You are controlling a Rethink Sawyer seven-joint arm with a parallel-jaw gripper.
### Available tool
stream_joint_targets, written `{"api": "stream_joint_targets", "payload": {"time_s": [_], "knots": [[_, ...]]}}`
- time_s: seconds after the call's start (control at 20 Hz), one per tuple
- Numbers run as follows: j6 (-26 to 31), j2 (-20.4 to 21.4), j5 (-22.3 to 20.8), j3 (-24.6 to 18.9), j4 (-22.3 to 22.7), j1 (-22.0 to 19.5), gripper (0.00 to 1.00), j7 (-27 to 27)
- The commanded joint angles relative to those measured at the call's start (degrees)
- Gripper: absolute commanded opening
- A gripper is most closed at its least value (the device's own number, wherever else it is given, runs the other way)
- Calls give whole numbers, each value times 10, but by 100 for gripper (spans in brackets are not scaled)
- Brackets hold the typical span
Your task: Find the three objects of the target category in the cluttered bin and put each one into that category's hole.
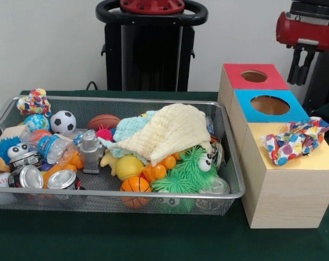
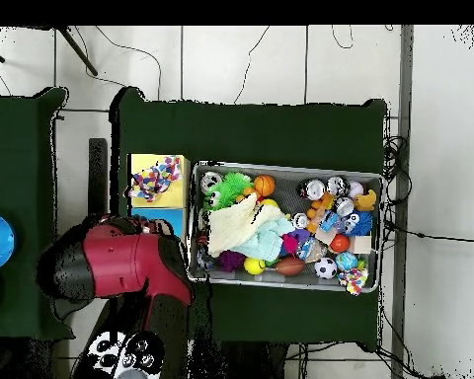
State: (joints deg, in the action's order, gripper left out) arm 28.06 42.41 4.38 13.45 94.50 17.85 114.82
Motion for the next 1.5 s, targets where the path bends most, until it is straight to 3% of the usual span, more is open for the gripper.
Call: {"api": "stream_joint_targets", "payload": {"time_s": [0.05, 0.25, 1.15, 1.5], "knots": [[15, 7, -23, -70, 76, -24, 0, 8], [14, 18, -29, -78, 80, -33, 0, -2], [-18, -7, -42, -91, 70, -33, 0, 22], [-31, 9, -40, -123, 87, -70, 0, -6]]}}
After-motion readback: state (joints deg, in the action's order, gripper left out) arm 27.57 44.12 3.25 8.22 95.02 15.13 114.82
